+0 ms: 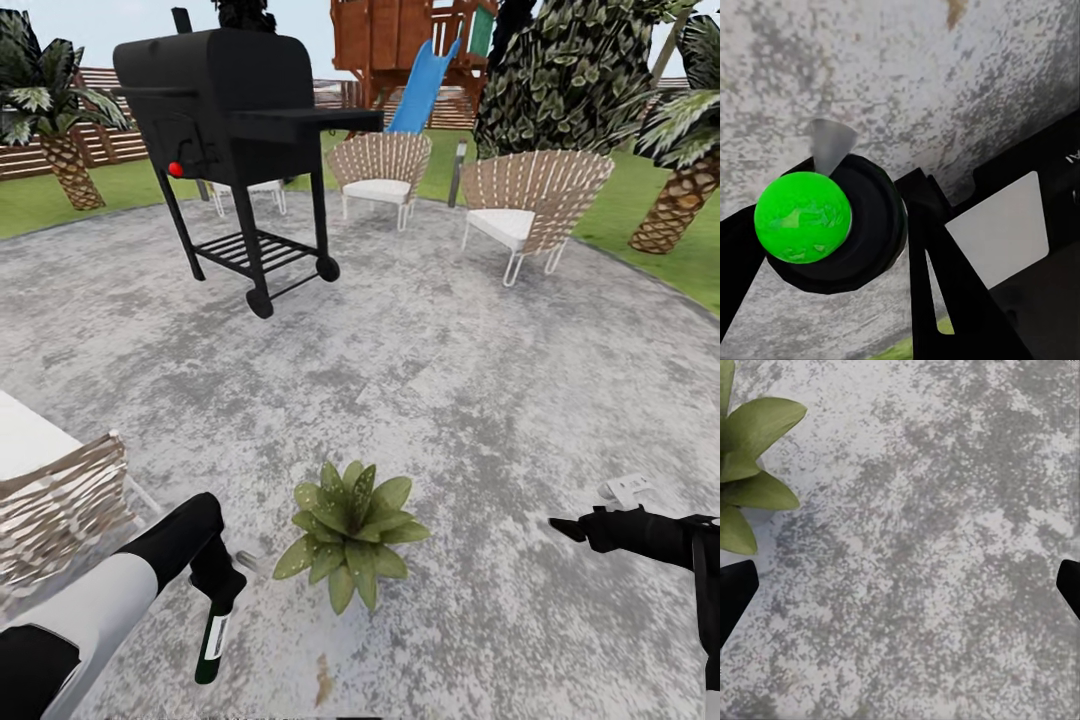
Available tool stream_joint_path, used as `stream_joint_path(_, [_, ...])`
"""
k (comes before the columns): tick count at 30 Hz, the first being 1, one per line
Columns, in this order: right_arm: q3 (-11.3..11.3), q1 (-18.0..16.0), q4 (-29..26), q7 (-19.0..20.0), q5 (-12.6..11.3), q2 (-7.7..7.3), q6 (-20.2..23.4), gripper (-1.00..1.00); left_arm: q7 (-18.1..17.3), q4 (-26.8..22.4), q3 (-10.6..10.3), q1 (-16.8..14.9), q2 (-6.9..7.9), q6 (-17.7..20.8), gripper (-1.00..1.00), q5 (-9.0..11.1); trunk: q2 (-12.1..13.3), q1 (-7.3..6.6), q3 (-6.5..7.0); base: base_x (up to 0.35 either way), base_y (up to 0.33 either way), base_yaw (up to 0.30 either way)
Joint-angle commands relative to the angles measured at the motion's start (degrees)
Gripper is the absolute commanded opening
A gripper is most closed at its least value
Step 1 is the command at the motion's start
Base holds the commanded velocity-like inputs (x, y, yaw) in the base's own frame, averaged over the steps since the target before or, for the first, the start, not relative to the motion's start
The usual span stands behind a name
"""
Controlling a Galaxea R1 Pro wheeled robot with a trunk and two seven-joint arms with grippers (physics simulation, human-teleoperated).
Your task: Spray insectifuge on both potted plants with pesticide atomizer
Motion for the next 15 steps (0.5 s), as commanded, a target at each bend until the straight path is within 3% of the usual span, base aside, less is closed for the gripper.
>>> stream_joint_path(1, [-0.04,-0.05,-0.06,0.52,0.44,0.00,0.43,1.00,-0.58,-0.11,-0.12,-0.03,0.04,0.27,-1.00,-0.52,-0.02,-0.01,-0.11,0.000,-0.012,0.142])
stream_joint_path(9, [-0.04,-0.05,-0.07,0.57,0.47,0.00,0.43,1.00,-0.58,-0.11,0.01,-0.03,0.07,0.27,-1.00,-0.54,-0.02,-0.01,-0.28,0.000,-0.006,0.049])
stream_joint_path(15, [-0.04,-0.05,-0.05,0.52,0.47,0.00,0.38,1.00,-0.58,-0.11,0.01,-0.03,0.00,0.27,-1.00,-0.54,-0.02,-0.01,-0.56,0.000,-0.222,0.118])
